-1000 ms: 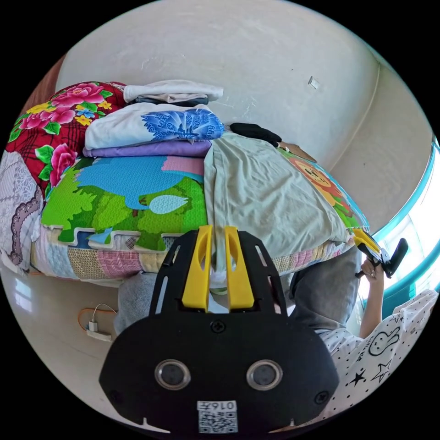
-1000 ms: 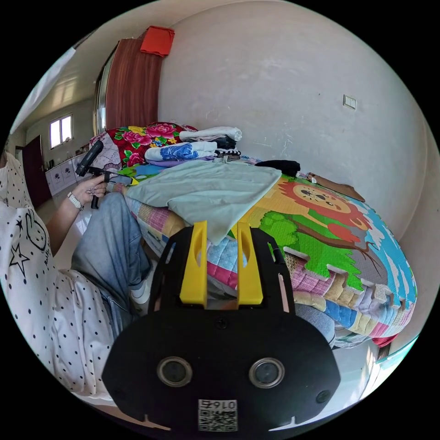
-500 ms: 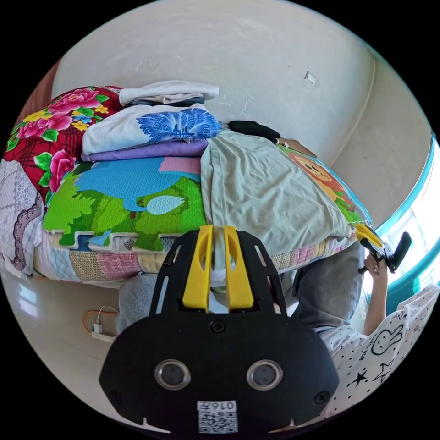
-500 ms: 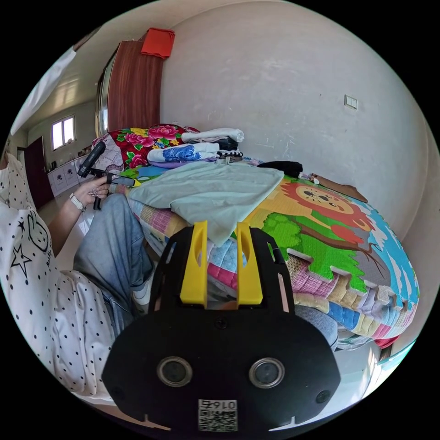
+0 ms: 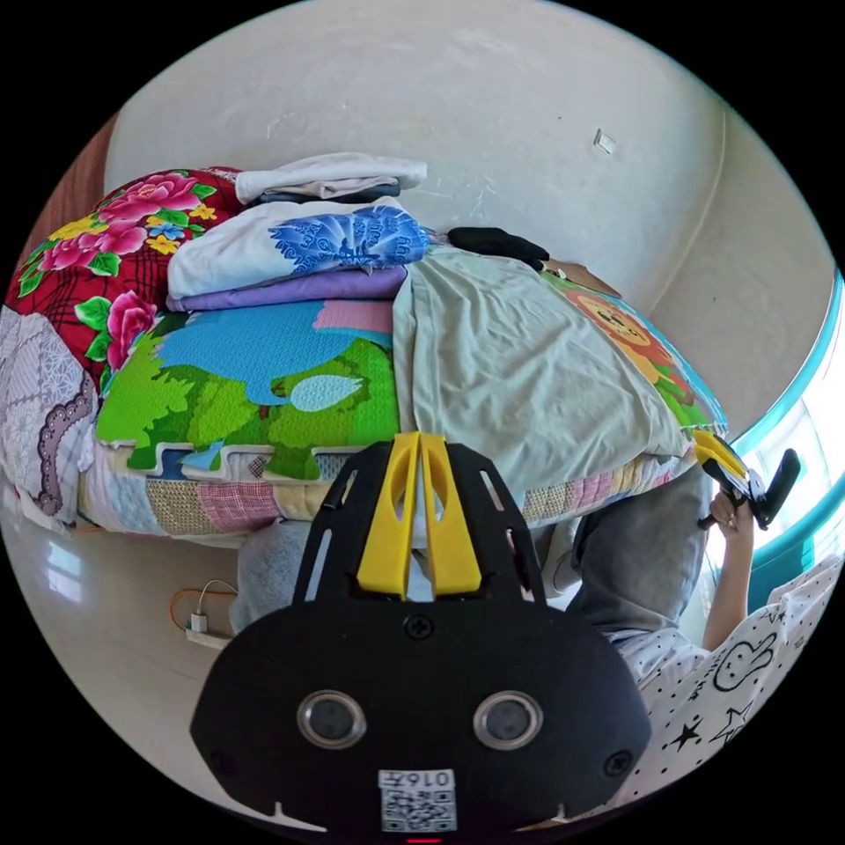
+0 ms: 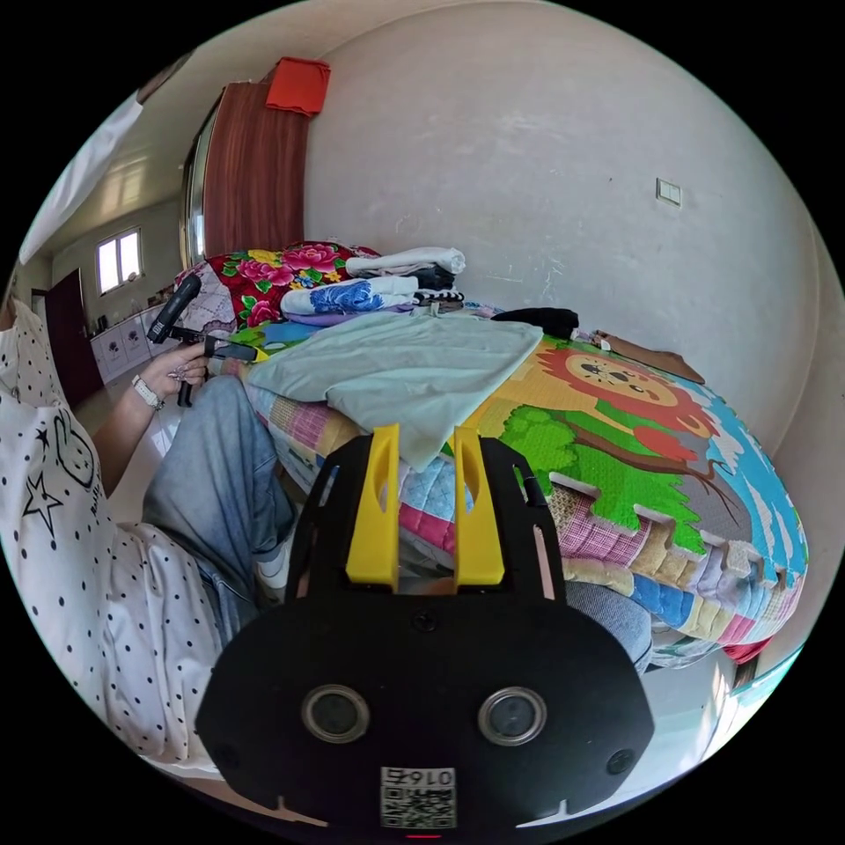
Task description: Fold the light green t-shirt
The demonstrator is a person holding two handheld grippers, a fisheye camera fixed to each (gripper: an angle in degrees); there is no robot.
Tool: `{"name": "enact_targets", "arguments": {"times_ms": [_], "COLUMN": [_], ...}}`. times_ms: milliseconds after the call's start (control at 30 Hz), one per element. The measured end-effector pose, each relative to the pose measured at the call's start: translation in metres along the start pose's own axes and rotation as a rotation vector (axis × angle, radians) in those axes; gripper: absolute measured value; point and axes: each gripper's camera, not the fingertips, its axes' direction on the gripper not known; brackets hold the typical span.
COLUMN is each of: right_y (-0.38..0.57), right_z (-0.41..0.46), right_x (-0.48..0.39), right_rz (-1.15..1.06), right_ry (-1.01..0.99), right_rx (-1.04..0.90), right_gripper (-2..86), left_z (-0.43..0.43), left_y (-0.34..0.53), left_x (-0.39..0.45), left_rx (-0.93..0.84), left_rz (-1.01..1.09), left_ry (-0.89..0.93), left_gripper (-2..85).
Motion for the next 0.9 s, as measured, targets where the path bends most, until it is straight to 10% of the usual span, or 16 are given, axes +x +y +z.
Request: {"name": "enact_targets", "arguments": {"times_ms": [600, 900], "right_y": [-0.099, -0.354], "right_z": [0.098, 0.386], "right_x": [-0.034, -0.031], "right_rz": [-0.057, 0.065], "right_ry": [-0.115, -0.444], "right_rx": [0.182, -0.040], "right_gripper": [6.1, 4.4], "left_z": [-0.025, -0.024], "left_y": [0.046, 0.068], "left_x": [-0.018, -0.045], "left_rx": [0.111, 0.161], "left_rz": [0.032, 0.070], "left_ry": [0.071, 0.139], "left_gripper": [-1.0, -1.0]}}
